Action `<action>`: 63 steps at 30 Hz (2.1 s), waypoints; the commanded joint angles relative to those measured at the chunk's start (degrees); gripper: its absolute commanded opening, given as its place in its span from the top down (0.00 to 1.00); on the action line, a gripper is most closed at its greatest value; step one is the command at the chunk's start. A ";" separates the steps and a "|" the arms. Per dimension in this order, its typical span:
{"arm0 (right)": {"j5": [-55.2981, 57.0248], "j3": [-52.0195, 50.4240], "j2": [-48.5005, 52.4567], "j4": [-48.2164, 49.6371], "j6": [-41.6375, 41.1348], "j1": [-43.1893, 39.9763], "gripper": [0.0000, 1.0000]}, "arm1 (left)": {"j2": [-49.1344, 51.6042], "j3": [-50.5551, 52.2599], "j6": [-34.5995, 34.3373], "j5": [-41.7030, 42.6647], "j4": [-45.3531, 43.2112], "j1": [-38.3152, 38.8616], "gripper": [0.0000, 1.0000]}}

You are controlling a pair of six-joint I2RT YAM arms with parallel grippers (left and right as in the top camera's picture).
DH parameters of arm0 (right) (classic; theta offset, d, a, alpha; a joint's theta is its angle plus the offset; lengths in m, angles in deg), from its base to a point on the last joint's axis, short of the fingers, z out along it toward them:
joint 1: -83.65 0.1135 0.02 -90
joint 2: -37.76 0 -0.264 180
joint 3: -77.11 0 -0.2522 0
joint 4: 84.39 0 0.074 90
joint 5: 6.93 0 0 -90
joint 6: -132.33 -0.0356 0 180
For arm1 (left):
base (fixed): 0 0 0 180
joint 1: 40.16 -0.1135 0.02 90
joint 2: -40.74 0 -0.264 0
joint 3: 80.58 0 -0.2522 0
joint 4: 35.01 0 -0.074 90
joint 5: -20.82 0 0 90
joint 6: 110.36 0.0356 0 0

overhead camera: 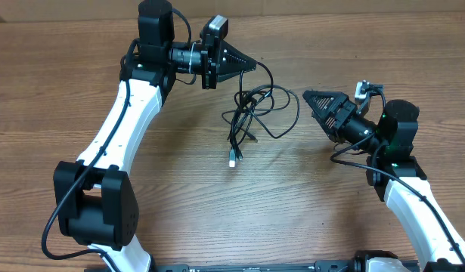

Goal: Untangle cables

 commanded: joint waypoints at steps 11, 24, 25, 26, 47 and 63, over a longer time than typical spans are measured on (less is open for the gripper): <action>-0.66 -0.22 0.07 -1.51 0.15 -0.39 0.00 | -2.14 -1.40 22.14 -42.99 34.95 -0.22 0.96; -0.04 -0.22 0.07 -1.49 0.33 -0.37 0.00 | -2.14 -16.41 26.62 -62.31 70.95 -3.34 0.96; -0.04 -0.22 0.07 -1.49 0.33 -0.37 0.00 | -2.14 -19.17 26.84 -62.42 72.19 -3.23 0.96; -0.04 -0.22 0.07 -1.49 0.33 -0.37 0.00 | -2.14 -22.27 26.99 -62.86 73.24 -3.04 0.96; 0.15 -0.22 0.07 -2.38 0.57 -0.37 0.00 | -2.16 -33.51 27.98 -71.34 76.13 -2.32 0.00; 1.03 -0.24 0.07 -2.58 0.57 -0.37 0.00 | 1.38 -21.77 28.26 -95.54 81.42 -2.29 0.00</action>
